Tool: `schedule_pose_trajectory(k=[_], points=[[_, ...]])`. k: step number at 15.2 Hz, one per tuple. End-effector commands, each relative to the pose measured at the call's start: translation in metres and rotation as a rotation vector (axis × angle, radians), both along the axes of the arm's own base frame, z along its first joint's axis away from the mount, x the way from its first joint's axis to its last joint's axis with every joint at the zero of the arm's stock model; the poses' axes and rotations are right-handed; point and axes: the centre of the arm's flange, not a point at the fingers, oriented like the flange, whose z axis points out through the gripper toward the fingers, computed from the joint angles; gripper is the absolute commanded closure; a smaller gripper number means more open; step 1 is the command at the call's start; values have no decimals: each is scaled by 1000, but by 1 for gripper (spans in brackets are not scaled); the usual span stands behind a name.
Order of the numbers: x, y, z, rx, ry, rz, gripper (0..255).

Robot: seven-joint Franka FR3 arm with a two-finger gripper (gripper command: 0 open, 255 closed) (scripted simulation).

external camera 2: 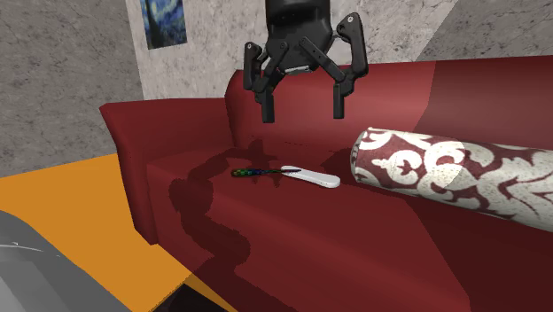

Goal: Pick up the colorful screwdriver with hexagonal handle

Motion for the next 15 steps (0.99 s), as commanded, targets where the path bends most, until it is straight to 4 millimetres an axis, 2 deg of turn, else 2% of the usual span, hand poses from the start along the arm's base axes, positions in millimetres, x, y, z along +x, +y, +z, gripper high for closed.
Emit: schedule_pose_trajectory(k=[1,8,15], points=[[0,0,0,0,0,0,0],[13,58,-53,53,-90,-215,0],[43,114,-102,106,-181,-430,0]])
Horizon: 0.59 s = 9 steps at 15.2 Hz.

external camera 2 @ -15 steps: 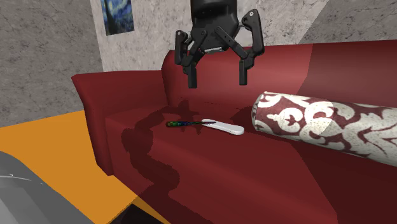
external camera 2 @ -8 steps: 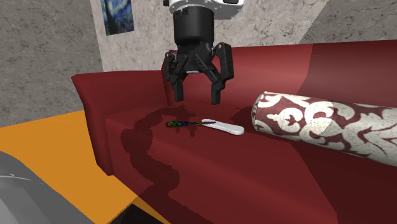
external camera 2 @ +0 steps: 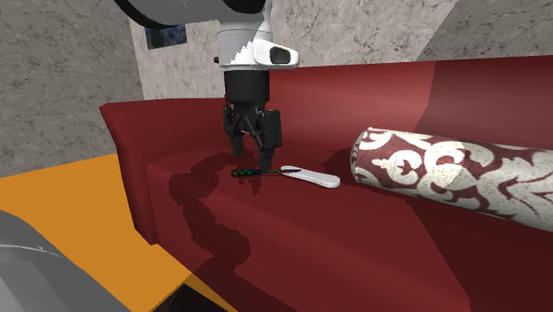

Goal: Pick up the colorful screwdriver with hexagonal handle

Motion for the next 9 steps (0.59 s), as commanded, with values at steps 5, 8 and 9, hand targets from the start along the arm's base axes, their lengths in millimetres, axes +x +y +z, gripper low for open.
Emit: schedule_pose_trajectory(k=[5,8,9], points=[[36,45,-37,48,-81,-189,0],[58,65,-54,70,-120,-281,0],[66,71,-59,78,-133,-312,0]])
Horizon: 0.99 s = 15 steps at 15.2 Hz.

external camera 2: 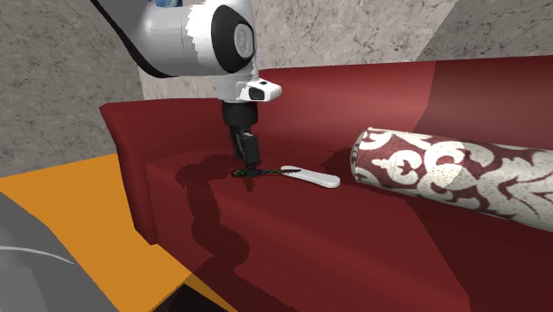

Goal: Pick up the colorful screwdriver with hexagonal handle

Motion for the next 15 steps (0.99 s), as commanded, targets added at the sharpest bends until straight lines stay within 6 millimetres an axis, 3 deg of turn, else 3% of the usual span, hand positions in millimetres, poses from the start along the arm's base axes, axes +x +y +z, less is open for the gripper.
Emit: schedule_pose_trajectory(k=[1,8,15], points=[[18,12,-13,20,-29,-66,0],[81,48,-45,73,-119,-281,0],[154,71,-69,126,-210,-496,0]])
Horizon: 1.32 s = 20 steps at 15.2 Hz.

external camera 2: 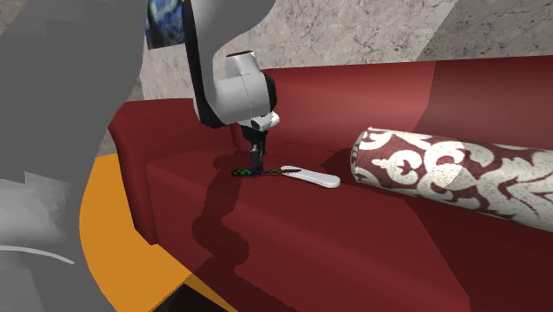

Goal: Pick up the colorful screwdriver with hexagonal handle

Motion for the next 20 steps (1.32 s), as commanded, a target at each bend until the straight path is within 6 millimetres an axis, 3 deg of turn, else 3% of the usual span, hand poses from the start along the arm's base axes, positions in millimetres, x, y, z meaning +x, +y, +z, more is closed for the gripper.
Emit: schedule_pose_trajectory(k=[1,9,11,12,20], points=[[22,5,-3,15,-28,-67,0],[23,5,-43,16,-29,-69,0],[23,5,-43,16,-29,-69,0],[23,5,-43,16,-29,-69,255],[22,5,-43,16,-29,-69,255]])
